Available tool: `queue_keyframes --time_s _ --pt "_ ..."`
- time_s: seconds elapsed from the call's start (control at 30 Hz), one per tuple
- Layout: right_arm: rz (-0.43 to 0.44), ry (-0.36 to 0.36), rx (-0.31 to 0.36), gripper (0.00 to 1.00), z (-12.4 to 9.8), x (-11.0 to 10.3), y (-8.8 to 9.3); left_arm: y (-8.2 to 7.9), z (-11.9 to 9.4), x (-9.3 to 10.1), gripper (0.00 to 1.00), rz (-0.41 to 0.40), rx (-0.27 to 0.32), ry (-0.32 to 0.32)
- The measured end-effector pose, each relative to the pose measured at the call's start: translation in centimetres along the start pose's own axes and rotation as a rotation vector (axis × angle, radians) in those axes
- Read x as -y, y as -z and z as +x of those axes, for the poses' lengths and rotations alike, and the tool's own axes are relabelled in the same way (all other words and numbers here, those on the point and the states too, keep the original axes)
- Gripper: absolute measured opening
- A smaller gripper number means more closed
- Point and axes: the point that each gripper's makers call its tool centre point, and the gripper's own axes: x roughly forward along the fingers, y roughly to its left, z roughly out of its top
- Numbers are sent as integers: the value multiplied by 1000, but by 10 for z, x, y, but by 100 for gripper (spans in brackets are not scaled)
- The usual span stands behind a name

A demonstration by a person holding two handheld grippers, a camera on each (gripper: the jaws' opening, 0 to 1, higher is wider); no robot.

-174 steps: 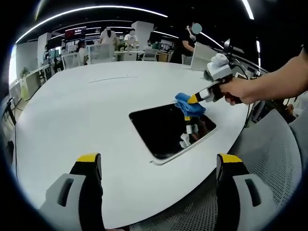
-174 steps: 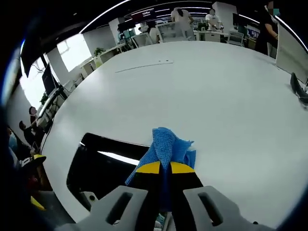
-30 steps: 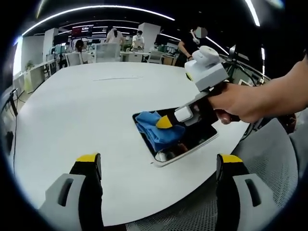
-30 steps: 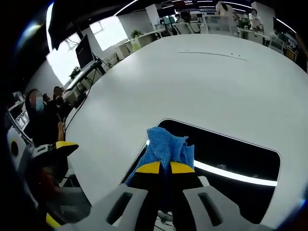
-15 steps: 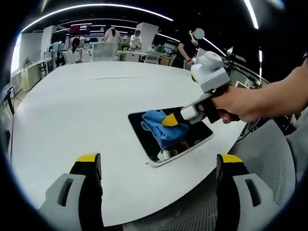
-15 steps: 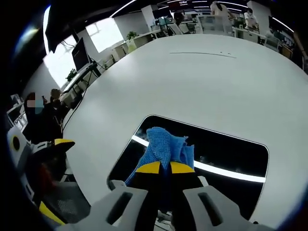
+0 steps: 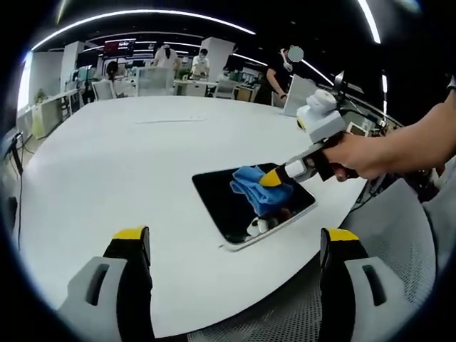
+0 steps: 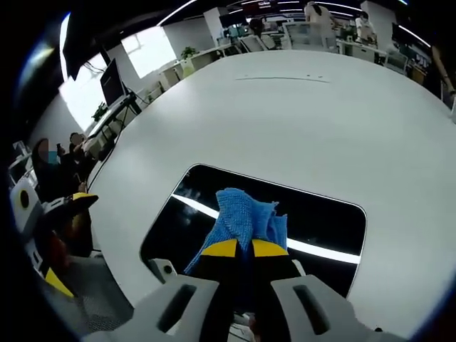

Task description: Wipe the mirror surface with the cleaning cloth until all visible marks leave the cleaned area.

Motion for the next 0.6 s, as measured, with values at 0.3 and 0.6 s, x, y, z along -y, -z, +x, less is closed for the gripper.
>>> queue_keyframes --time_s 0.3,0.6 --pt "-1 7 3 0 -9 17 4 -21 1 9 99 -23 5 28" --pt "18 21 -13 0 -17 36 9 -44 -1 31 98 20 48 68"
